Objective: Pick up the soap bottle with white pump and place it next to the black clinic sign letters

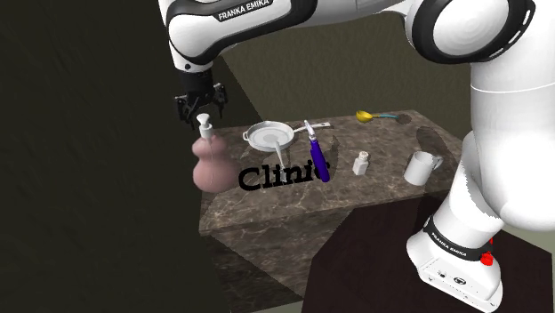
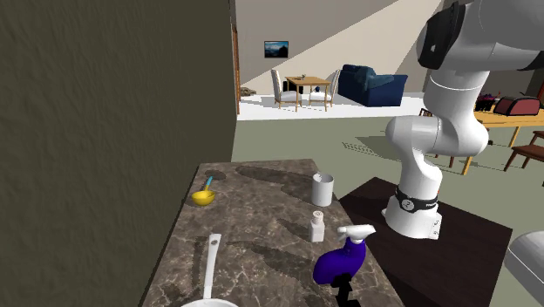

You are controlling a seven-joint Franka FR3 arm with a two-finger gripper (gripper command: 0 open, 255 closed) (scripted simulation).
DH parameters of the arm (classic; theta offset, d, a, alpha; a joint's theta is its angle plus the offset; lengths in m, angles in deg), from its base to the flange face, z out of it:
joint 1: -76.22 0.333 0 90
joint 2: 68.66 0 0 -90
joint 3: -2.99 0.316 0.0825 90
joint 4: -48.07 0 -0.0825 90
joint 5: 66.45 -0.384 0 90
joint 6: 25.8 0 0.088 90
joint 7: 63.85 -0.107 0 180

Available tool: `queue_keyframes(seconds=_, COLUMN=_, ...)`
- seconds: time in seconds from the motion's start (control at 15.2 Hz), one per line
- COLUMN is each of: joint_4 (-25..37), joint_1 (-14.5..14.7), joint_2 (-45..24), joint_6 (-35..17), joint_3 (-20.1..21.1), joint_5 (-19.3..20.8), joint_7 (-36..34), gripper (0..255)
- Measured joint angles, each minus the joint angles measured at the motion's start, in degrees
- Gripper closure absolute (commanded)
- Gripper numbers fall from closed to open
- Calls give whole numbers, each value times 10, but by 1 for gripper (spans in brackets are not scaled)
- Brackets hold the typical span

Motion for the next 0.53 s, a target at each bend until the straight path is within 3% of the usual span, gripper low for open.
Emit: queue_keyframes(seconds=0.53, joint_4=59, joint_1=2, joint_2=8, joint_6=67, joint_3=1, joint_5=-1, joint_7=1, gripper=0)
